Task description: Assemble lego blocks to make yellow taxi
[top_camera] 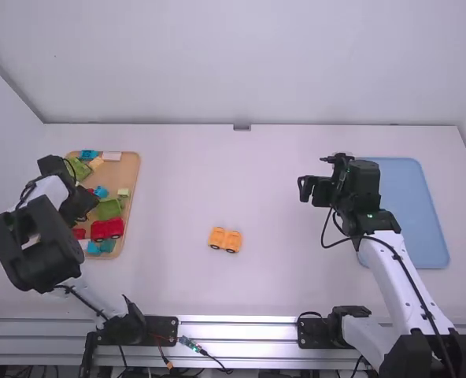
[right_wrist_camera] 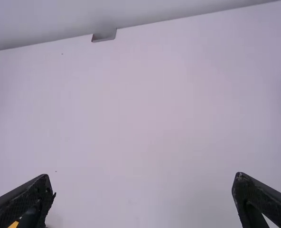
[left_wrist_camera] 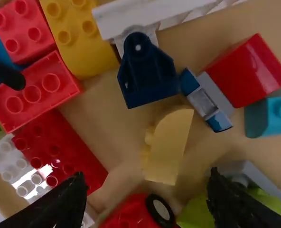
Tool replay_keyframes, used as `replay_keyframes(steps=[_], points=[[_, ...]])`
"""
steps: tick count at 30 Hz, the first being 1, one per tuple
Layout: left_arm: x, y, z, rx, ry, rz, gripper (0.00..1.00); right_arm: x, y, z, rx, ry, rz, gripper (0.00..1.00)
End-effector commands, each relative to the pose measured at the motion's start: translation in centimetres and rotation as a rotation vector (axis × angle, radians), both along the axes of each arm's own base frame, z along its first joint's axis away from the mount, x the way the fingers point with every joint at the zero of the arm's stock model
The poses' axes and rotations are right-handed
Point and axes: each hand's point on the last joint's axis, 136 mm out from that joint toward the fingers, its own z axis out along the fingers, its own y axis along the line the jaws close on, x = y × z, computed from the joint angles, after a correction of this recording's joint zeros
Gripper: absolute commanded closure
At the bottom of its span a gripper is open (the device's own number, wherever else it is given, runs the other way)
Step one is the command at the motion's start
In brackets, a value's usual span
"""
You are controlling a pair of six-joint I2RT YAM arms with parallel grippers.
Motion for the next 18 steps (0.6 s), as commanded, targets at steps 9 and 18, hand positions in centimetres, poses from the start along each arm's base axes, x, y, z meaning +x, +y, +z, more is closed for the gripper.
replay_keyframes(steps=[9,18], points=[[-0.2,0.2,-2.2,0.035,-0.036,0.012,0.38,0.4,0.1,2.0,-0.001,-0.048,0.0,0.0],[0.5,0.6,-2.6,0.072,-0.089,0.008,0.36,0.3,0.1,1.9,-0.014,-0.05,0.011,0.01]])
